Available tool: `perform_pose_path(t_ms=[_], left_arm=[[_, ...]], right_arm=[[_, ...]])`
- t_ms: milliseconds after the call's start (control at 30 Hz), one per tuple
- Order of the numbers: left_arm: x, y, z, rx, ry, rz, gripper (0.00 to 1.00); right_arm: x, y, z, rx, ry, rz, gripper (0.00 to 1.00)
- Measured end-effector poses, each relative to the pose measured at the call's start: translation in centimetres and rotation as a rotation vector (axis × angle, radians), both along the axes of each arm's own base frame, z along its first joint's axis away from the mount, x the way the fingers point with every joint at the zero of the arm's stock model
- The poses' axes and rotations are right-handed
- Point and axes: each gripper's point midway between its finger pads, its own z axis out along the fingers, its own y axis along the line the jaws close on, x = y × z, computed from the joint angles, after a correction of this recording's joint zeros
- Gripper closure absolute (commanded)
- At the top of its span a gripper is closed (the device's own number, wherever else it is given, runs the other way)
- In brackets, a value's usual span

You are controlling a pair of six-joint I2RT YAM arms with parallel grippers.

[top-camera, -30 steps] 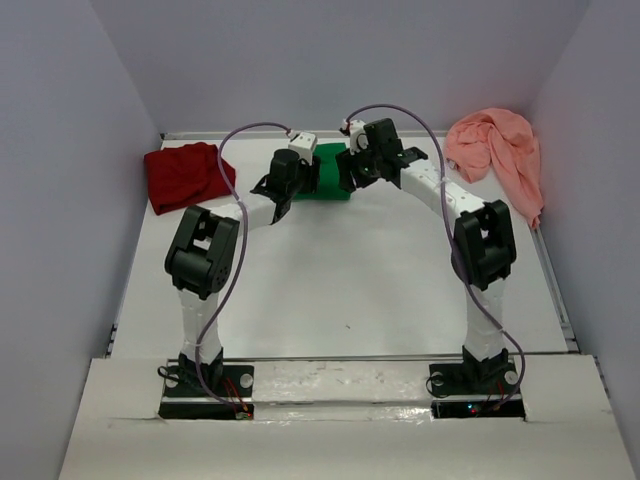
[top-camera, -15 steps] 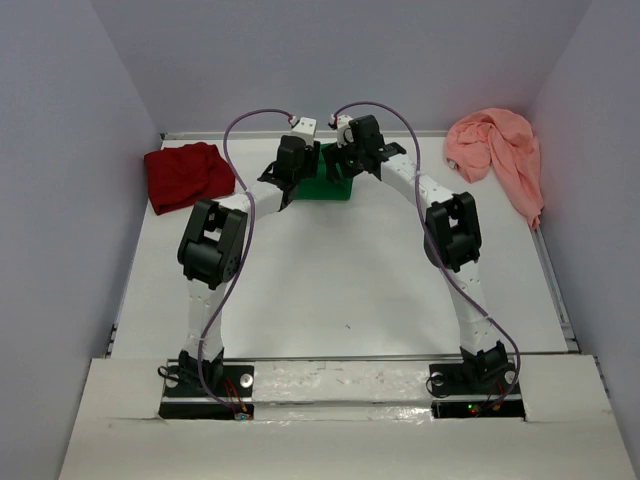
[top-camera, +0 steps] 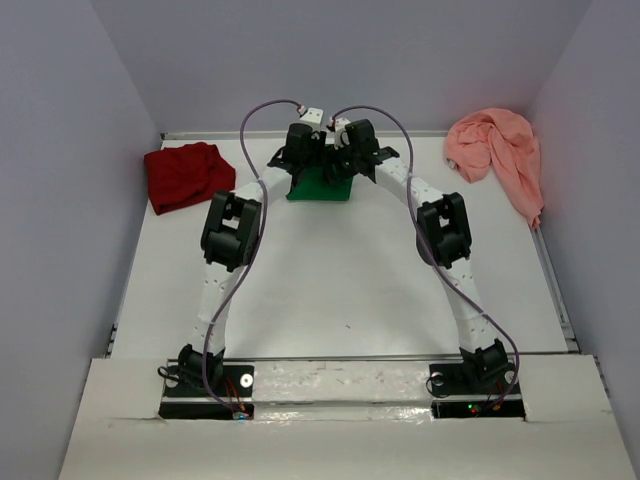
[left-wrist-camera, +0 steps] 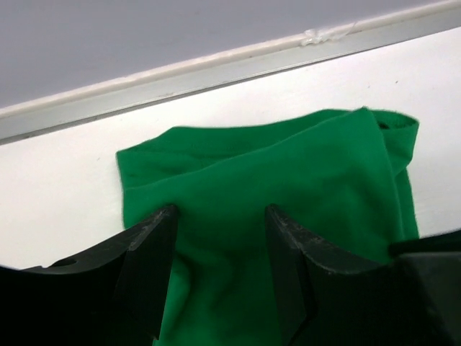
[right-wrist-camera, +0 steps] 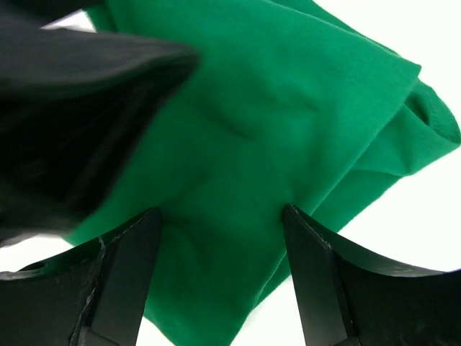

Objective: Fold and stack the t-shirts
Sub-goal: Fold the long partially folded tshirt into a neat square

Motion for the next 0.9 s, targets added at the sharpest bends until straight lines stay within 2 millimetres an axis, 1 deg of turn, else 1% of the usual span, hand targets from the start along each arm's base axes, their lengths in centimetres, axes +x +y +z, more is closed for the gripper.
perform_pose_path(t_ms=[133, 233, 333, 433, 667, 733, 767, 800, 833, 867, 900], left_arm=[[2.2, -1.1, -0.3, -0.023, 0.025, -0.025, 0.39], [3.2, -1.7, -0.6, -0.049, 0.051, -0.044, 0.38], [3.4, -2.0, -1.4, -0.066, 0.095, -0.07, 0.37], [3.6, -2.4, -1.5, -0.085, 0.124, -0.1, 0.36], [2.3, -2.3, -3.1, -0.109, 0.223, -0.146, 0.36], [1.8, -2.0, -4.2, -0.101, 0.237, -0.141, 0.36], [1.5, -1.7, -4.8, -0.091, 0.244, -0.133, 0.36], [0.8, -1.0, -5.7, -0.073, 0.244, -0.112, 0.35], [0.5, -0.6, -6.0, -0.065, 0.235, -0.104, 0.35], [0.1, 0.0, -5.7, -0.054, 0.206, -0.087, 0.35], [-0.8, 0.8, -5.3, -0.035, 0.2, -0.072, 0.34]], right_arm=[[-0.8, 0.6, 0.2, 0.04, 0.046, 0.011, 0.26], [-1.6, 0.9, -0.1, 0.06, 0.096, 0.013, 0.25], [-2.8, 0.7, -0.8, 0.06, 0.162, 0.01, 0.25], [-4.0, 0.5, -1.1, 0.055, 0.228, 0.009, 0.25], [-5.7, 0.2, -1.5, 0.045, 0.316, 0.005, 0.25], [-5.8, 0.0, -1.6, 0.037, 0.321, -0.002, 0.24], [-5.8, -0.1, -1.5, 0.034, 0.319, -0.003, 0.25], [-5.9, -0.3, -1.3, 0.027, 0.313, -0.006, 0.26], [-6.1, -0.5, -1.3, 0.02, 0.313, -0.01, 0.26], [-6.2, -0.9, -1.1, 0.011, 0.303, -0.013, 0.27], [-6.6, -1.2, -0.8, 0.001, 0.296, -0.015, 0.28]])
